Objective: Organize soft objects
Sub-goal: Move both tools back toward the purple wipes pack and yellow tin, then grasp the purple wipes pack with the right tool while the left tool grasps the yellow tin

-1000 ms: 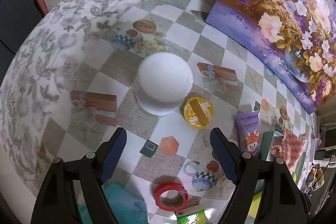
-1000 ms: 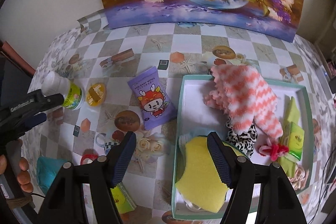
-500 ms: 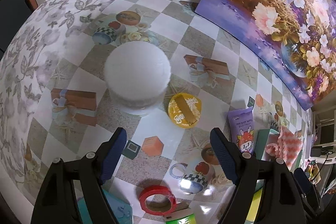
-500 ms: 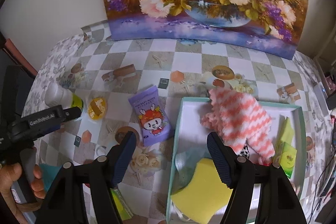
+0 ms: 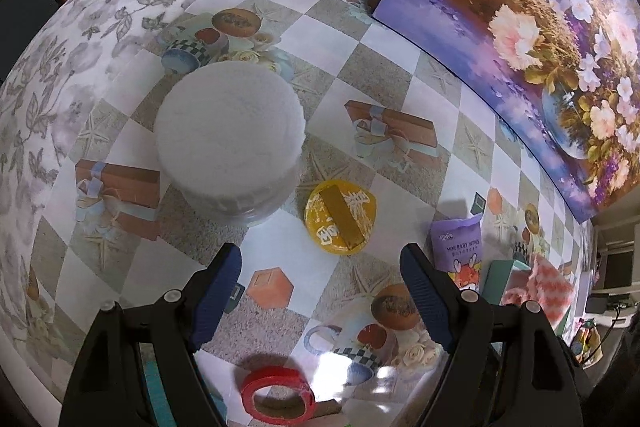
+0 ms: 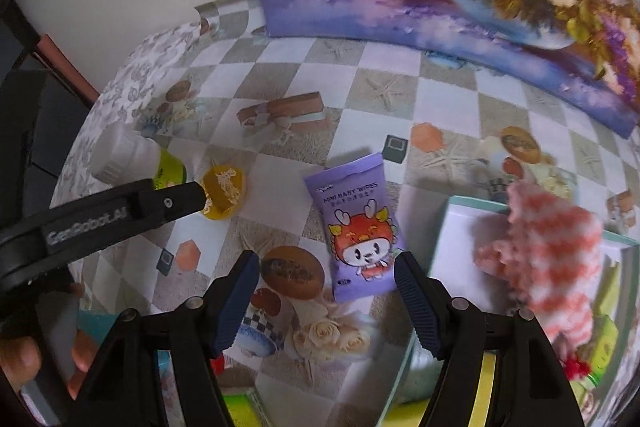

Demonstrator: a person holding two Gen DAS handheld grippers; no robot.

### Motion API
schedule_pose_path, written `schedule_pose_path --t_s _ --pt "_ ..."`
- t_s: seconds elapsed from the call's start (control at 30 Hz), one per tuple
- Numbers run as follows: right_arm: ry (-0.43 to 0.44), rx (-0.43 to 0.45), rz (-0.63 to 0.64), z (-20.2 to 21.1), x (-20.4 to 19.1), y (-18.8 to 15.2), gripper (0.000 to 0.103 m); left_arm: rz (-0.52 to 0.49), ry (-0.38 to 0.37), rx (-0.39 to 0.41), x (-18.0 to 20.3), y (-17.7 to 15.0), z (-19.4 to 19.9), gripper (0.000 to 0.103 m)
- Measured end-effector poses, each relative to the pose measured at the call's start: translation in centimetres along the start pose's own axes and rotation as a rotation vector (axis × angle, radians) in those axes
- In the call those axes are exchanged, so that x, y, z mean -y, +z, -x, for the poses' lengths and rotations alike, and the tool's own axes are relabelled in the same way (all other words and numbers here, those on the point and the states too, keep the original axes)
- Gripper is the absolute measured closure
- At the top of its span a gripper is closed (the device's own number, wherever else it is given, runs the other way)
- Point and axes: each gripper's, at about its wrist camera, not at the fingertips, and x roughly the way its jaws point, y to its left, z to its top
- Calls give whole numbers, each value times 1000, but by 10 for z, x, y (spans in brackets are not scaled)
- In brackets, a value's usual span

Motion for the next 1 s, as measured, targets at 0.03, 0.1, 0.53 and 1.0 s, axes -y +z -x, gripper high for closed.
schedule_pose_path --t_s 0.03,0.1,0.53,1.0 --pt "0 -3 9 -5 -1 2 30 5 1 2 0 1 -1 21" --pt "-11 -4 32 -10 -3 5 30 17 1 8 -1 2 -2 21" --pt "-15 -26 43 -42 4 18 30 17 3 4 6 7 -18 21" --pt "-34 -42 15 -57 14 18 31 10 4 -6 9 6 -23 21"
